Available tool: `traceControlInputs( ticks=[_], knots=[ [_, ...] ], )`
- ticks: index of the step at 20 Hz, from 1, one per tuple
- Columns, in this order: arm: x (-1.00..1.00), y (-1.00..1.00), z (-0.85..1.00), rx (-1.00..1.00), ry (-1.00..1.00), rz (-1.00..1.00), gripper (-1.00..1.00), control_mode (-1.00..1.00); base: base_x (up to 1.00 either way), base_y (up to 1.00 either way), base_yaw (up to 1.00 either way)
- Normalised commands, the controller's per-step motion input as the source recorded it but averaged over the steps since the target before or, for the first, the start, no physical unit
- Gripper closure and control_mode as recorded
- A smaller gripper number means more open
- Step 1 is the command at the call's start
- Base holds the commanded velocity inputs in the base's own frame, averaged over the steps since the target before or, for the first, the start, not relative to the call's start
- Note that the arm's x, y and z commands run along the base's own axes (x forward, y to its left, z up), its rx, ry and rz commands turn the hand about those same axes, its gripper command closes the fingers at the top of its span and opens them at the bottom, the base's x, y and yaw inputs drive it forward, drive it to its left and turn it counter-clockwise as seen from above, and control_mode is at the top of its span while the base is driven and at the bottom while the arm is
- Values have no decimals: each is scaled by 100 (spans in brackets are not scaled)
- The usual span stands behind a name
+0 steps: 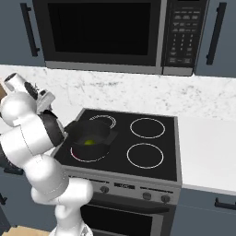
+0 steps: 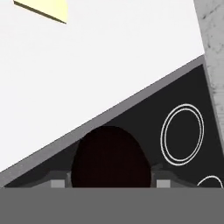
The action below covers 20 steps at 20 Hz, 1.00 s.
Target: Put the lime and avocado in the pot. Retrieve the spatula and lightly stir the vegetables in the pot.
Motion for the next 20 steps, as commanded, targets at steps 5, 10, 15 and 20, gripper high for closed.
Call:
traceControlInputs(
  ticks=[5,10,15,20],
  knots=[
    [-23,-100,37,0,10,0,100,-100,0,0,0],
    [-2,-100,-12,0,15,0,100,-100,0,0,0],
    [25,-81,-36,0,12,0,100,-100,0,0,0],
    [14,-33,-43,0,10,2,100,-100,0,0,0]
  ],
)
